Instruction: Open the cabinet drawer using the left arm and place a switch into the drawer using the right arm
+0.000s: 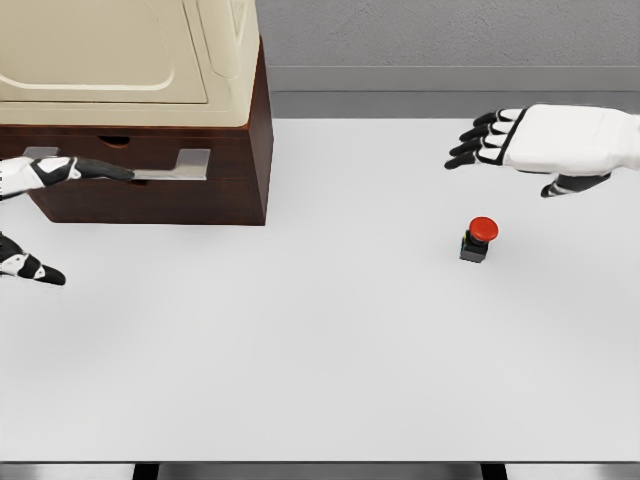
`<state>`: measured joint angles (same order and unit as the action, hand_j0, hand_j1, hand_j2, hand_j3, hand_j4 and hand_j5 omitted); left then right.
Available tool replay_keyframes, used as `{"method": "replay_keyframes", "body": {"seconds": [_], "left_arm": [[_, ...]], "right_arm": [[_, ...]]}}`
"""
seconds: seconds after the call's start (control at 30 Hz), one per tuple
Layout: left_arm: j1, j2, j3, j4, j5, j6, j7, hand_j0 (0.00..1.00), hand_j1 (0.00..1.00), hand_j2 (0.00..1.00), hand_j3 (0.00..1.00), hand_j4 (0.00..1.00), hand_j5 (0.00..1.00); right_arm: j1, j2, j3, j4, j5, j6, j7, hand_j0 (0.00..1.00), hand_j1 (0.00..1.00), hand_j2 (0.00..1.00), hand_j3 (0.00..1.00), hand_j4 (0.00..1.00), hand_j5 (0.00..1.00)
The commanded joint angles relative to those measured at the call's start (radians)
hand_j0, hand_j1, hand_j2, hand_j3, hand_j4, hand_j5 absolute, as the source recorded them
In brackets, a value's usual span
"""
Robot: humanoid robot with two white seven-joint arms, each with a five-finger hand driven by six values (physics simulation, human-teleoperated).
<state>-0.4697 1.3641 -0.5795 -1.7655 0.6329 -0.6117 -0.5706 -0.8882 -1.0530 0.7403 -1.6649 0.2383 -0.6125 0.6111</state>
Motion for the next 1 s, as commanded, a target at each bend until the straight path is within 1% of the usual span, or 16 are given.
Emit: {"method": "replay_keyframes", "body": {"seconds": [0.0,0.03,0.07,0.1,0.17,0.2,0.27,0.43,0.53,0.67,0.73,0.8,0.93,0.97], "left_arm": [[-0.003,-0.048,0.001,0.0,0.039,0.01,-0.04,1.0,1.0,1.0,1.0,1.0,1.0],[-0.007,-0.049,0.001,0.0,0.039,0.015,-0.04,1.0,1.0,1.0,1.0,1.0,1.0],[-0.03,-0.059,0.003,0.0,0.039,0.049,-0.04,1.0,1.0,1.0,1.0,1.0,1.0],[-0.05,-0.091,0.007,0.001,0.036,0.11,-0.04,1.0,1.0,1.0,1.0,1.0,1.0],[-0.07,-0.138,0.007,0.001,0.03,0.188,-0.04,1.0,1.0,1.0,1.0,1.0,1.0],[-0.072,-0.137,0.007,0.001,0.027,0.211,-0.04,1.0,1.0,1.0,1.0,1.0,1.0],[-0.07,-0.131,0.006,0.001,0.005,0.234,-0.04,1.0,1.0,1.0,1.0,1.0,1.0],[-0.07,-0.125,0.007,0.003,0.002,0.305,-0.04,1.0,1.0,1.0,1.0,1.0,1.0],[-0.072,-0.112,0.007,0.003,-0.01,0.314,-0.04,1.0,1.0,1.0,1.0,1.0,1.0],[-0.07,-0.106,0.007,0.006,-0.073,0.354,-0.04,1.0,1.0,1.0,1.0,1.0,1.0],[-0.07,-0.108,0.007,0.009,-0.079,0.368,-0.04,1.0,1.0,1.0,1.0,1.0,1.0],[-0.073,-0.114,0.007,0.023,-0.124,0.372,-0.04,1.0,1.0,1.0,1.0,1.0,1.0],[-0.072,-0.118,0.007,0.055,-0.128,0.388,-0.04,1.0,1.0,1.0,1.0,1.0,1.0],[-0.073,-0.118,0.007,0.067,-0.128,0.389,-0.04,1.0,1.0,1.0,1.0,1.0,1.0]], "right_arm": [[-0.006,0.021,0.086,0.007,0.015,0.002,0.0,1.0,1.0,1.0,1.0,1.0,1.0],[-0.012,0.021,0.108,0.011,0.016,0.002,0.0,1.0,1.0,1.0,1.0,1.0,1.0],[-0.012,0.019,0.123,0.011,0.038,0.002,0.0,1.0,1.0,1.0,1.0,1.0,1.0],[-0.012,0.018,0.128,0.011,0.05,0.002,0.0,1.0,1.0,1.0,1.0,1.0,1.0],[-0.012,0.018,0.145,0.011,0.053,0.002,0.0,1.0,1.0,1.0,1.0,1.0,1.0],[-0.012,0.019,0.149,0.011,0.076,0.002,0.0,1.0,1.0,1.0,1.0,1.0,1.0],[-0.012,0.019,0.149,0.011,0.082,0.002,0.0,1.0,1.0,1.0,1.0,1.0,1.0],[-0.012,0.021,0.172,0.013,0.091,0.002,0.0,1.0,1.0,1.0,1.0,1.0,1.0],[-0.012,0.027,0.174,0.031,0.118,0.002,0.0,1.0,1.0,1.0,1.0,1.0,1.0],[-0.012,0.041,0.191,0.034,0.133,0.002,0.0,1.0,1.0,1.0,1.0,1.0,1.0],[-0.012,0.057,0.195,0.062,0.147,0.002,0.0,1.0,1.0,1.0,1.0,1.0,1.0],[-0.012,0.07,0.195,0.076,0.151,0.002,0.0,1.0,1.0,1.0,1.0,1.0,1.0],[-0.012,0.073,0.195,0.096,0.159,0.002,0.0,1.0,1.0,1.0,1.0,1.0,1.0],[-0.012,0.084,0.195,0.108,0.16,0.002,0.0,1.0,1.0,1.0,1.0,1.0,1.0]]}}
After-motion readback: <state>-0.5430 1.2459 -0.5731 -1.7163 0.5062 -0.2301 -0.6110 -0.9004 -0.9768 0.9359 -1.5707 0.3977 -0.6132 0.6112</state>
